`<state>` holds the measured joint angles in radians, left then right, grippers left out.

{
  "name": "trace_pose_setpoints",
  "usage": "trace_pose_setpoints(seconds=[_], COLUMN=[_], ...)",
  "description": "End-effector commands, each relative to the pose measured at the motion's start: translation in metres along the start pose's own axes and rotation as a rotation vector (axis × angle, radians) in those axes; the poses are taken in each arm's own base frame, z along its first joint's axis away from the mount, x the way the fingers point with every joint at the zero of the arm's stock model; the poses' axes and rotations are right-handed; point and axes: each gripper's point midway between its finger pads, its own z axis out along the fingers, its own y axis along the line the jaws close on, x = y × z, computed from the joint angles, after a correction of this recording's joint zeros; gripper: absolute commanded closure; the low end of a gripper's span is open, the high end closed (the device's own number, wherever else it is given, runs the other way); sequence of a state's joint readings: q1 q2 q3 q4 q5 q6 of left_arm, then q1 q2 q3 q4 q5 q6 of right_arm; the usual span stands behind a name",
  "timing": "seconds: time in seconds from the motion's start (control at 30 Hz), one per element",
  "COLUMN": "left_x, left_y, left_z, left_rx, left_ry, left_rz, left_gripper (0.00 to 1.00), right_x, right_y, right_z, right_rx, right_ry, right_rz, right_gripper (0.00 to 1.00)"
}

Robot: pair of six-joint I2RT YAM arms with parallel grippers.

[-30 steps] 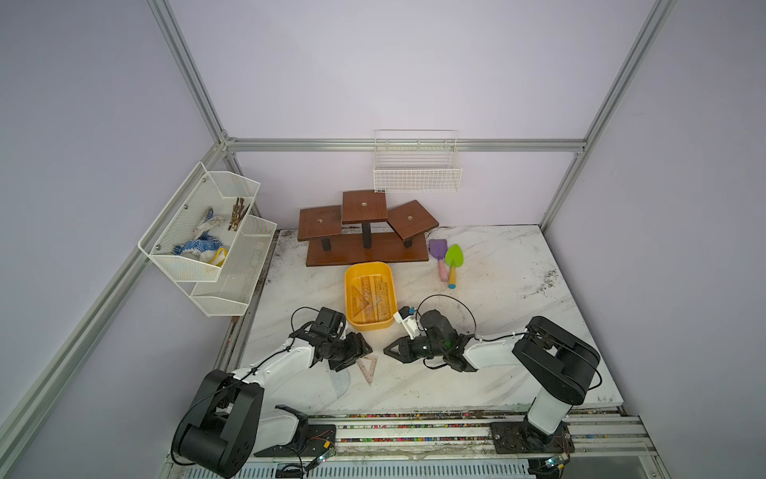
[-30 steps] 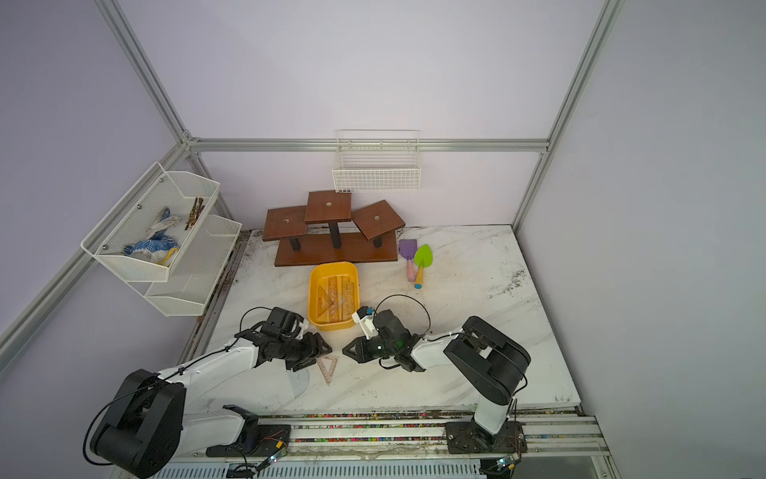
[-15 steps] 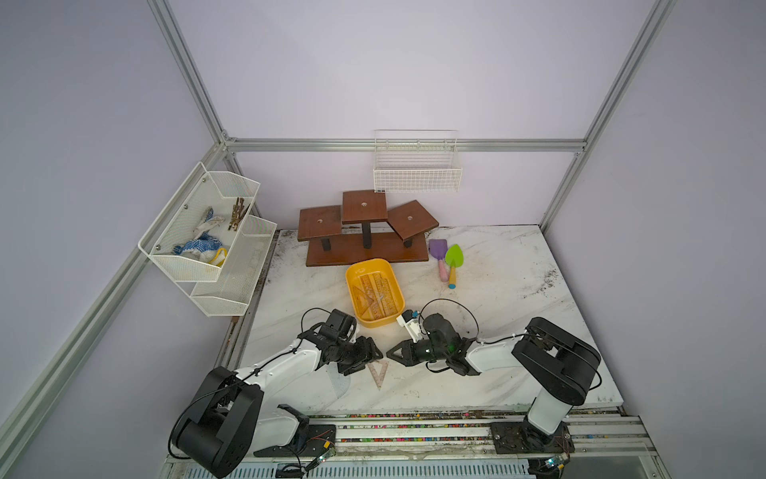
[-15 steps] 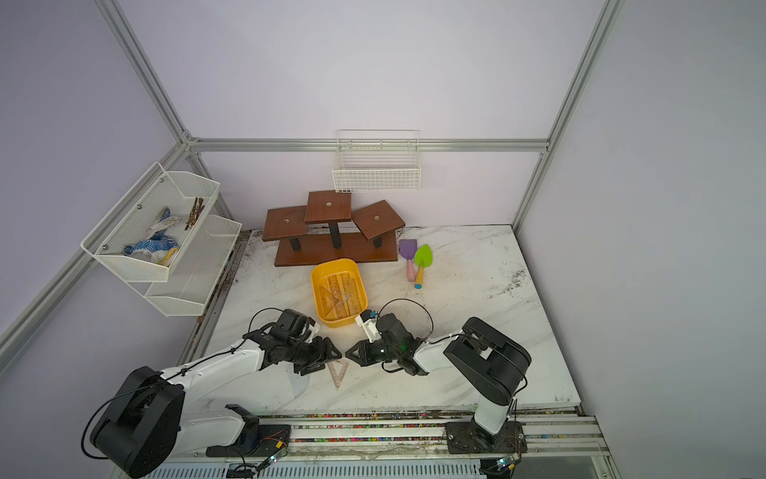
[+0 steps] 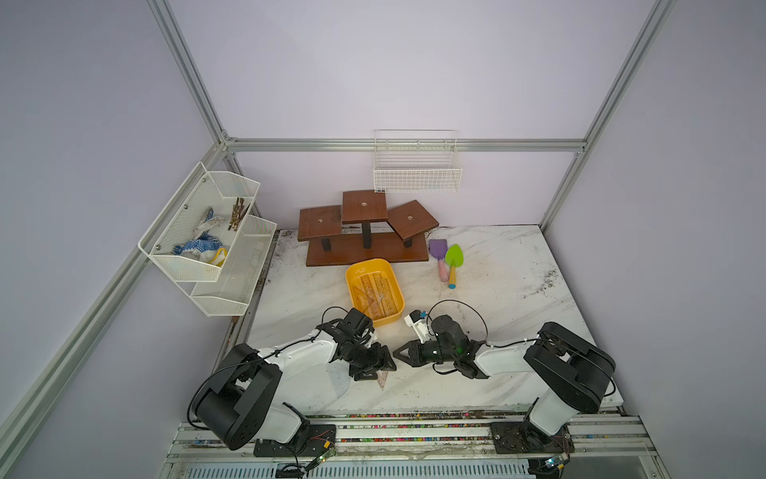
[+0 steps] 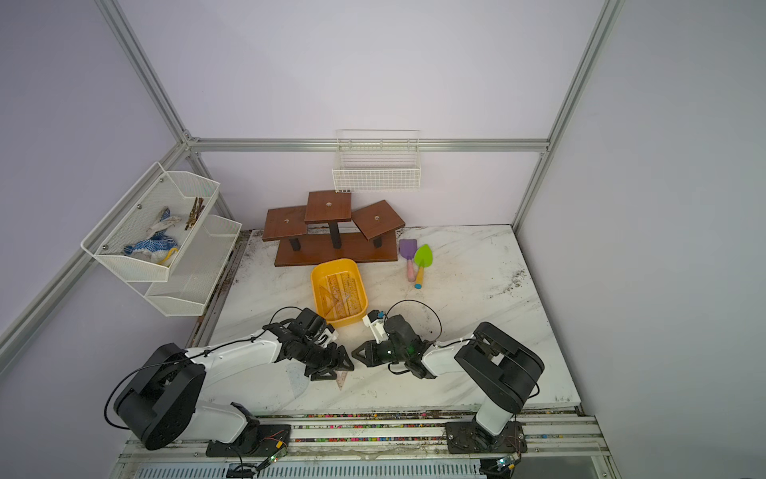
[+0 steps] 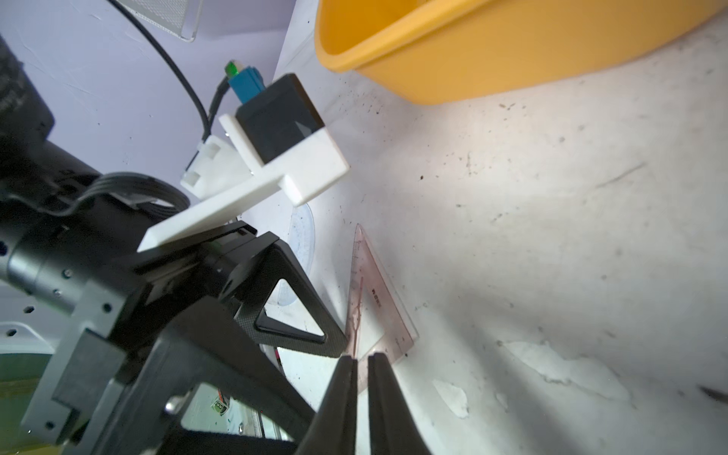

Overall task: Put the scattered rulers into the storage box
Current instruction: Pick up the ruler from the center of the board.

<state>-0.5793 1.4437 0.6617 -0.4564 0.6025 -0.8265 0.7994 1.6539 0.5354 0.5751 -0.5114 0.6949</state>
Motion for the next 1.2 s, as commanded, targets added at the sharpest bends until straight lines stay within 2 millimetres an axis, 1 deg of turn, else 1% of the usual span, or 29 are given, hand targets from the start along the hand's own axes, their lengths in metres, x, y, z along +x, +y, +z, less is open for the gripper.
trace_pose_setpoints(seconds=[0.0, 0.1, 0.17, 0.23, 0.3, 0.33, 0.37, 0.43, 0.53, 0.6, 0.7, 0.9, 1.07, 1.1, 1.17], left_x=[-0.009, -0.017, -0.027, -0.039, -0.048, -0.053, -0.058, -0.068, -0.080, -0.084, -0.088, -0.090, -0.088, -0.088, -0.086], left_y=[-0.008, -0.015, -0.027, -0.046, -0.058, -0.055, -0.057, -0.049, -0.034, -0.024, -0.012, -0.007, -0.007, 0.000, 0.003], left_z=[0.005, 0.009, 0.007, -0.004, -0.020, -0.026, -0.038, -0.052, -0.065, -0.069, -0.069, -0.060, -0.056, -0.048, -0.045], left_rx=[0.021, 0.037, 0.063, 0.098, 0.117, 0.104, 0.110, 0.098, 0.086, 0.065, 0.043, 0.051, 0.067, 0.053, 0.050], left_ry=[-0.011, -0.020, -0.042, -0.102, -0.185, -0.227, -0.271, -0.327, -0.365, -0.373, -0.366, -0.333, -0.325, -0.300, -0.291], left_rz=[0.046, 0.054, 0.070, 0.103, 0.134, 0.128, 0.134, 0.122, 0.094, 0.085, 0.075, 0.063, 0.060, 0.039, 0.033], left_gripper=[0.27, 0.27, 0.28, 0.29, 0.29, 0.29, 0.29, 0.29, 0.29, 0.28, 0.28, 0.27, 0.27, 0.27, 0.27], right_x=[-0.007, -0.007, -0.006, -0.005, -0.004, -0.003, -0.002, -0.003, -0.001, 0.002, 0.006, 0.016, 0.020, 0.022, 0.024], right_y=[0.003, 0.003, 0.005, 0.008, 0.010, 0.009, 0.009, 0.008, 0.005, 0.003, -0.001, -0.011, -0.017, -0.018, -0.020], right_z=[-0.008, -0.011, -0.011, -0.010, -0.006, -0.003, 0.000, 0.005, 0.010, 0.012, 0.015, 0.022, 0.026, 0.027, 0.027], right_rx=[-0.010, -0.016, -0.030, -0.063, -0.080, -0.078, -0.076, -0.071, -0.051, -0.036, -0.012, 0.027, 0.039, 0.041, 0.046], right_ry=[-0.036, -0.036, -0.036, -0.046, -0.049, -0.048, -0.043, -0.036, -0.025, -0.017, -0.003, 0.032, 0.052, 0.055, 0.061], right_rz=[-0.007, -0.004, 0.001, 0.015, 0.023, 0.024, 0.023, 0.022, 0.018, 0.015, 0.015, 0.027, 0.032, 0.034, 0.035], right_gripper=[0.86, 0.86, 0.86, 0.89, 0.94, 0.95, 0.95, 0.97, 1.00, 1.00, 1.00, 1.00, 1.00, 1.00, 1.00])
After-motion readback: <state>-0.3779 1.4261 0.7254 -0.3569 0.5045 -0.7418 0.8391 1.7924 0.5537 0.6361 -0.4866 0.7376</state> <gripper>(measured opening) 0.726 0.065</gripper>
